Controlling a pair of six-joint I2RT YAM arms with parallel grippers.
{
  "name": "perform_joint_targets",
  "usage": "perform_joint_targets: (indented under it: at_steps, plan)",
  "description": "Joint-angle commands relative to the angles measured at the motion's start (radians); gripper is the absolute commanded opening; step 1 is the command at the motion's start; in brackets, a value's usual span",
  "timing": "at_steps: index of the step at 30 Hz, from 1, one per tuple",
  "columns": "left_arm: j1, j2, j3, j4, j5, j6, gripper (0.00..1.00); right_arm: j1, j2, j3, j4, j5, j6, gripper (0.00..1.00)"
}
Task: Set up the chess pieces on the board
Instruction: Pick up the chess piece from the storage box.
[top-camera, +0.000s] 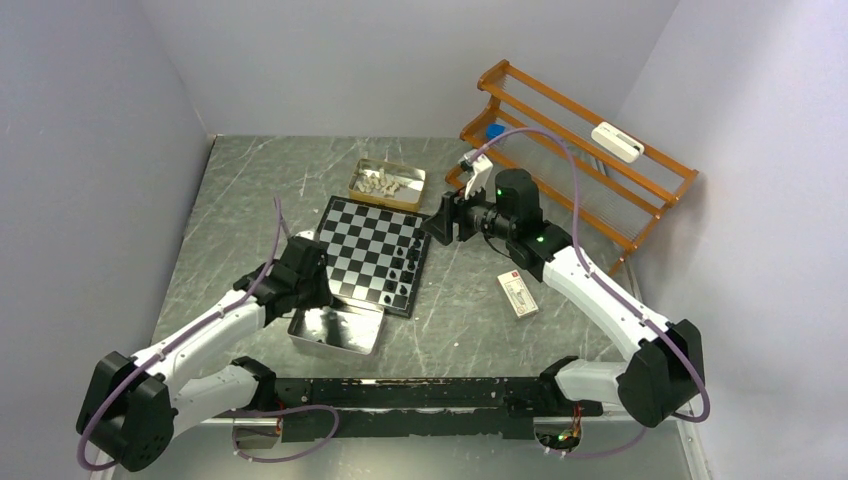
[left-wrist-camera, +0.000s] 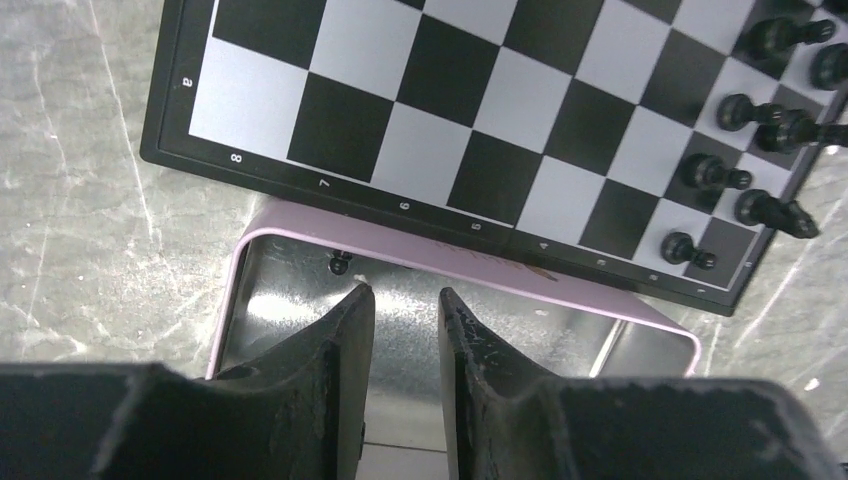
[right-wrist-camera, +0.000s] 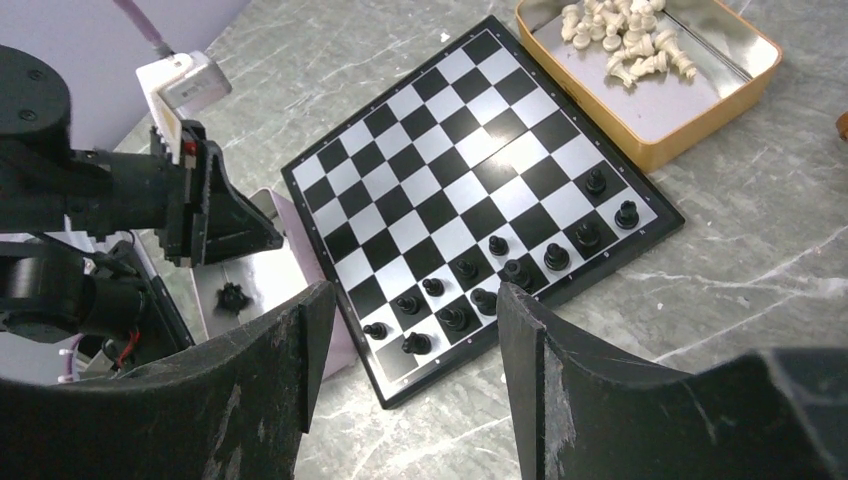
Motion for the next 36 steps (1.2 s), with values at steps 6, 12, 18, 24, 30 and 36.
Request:
perform_joint_targets:
  at_steps: [6, 12, 18, 24, 30, 36]
  plan:
    - [-0.011, -0.005, -0.067, 0.136, -0.053, -0.006, 0.33, -0.005, -0.030, -0.003, 0.033, -0.006, -0.011, 0.65]
    - [-0.011, 0.000, -0.081, 0.180, -0.054, 0.011, 0.32, -0.005, -0.025, 0.001, 0.032, -0.010, -0.007, 0.65]
    - [-0.013, 0.024, -0.094, 0.220, -0.041, 0.016, 0.31, -0.005, -0.034, -0.003, 0.031, -0.008, -0.005, 0.65]
    - [-0.033, 0.013, -0.102, 0.232, -0.046, 0.002, 0.28, -0.004, -0.045, -0.012, 0.024, -0.001, -0.010, 0.65]
    - [-0.050, -0.018, -0.134, 0.233, -0.056, -0.013, 0.28, -0.004, -0.050, -0.014, 0.021, 0.003, -0.013, 0.65]
    - [-0.071, -0.026, -0.150, 0.235, -0.085, 0.011, 0.28, -0.005, -0.051, -0.017, 0.018, 0.001, -0.013, 0.65]
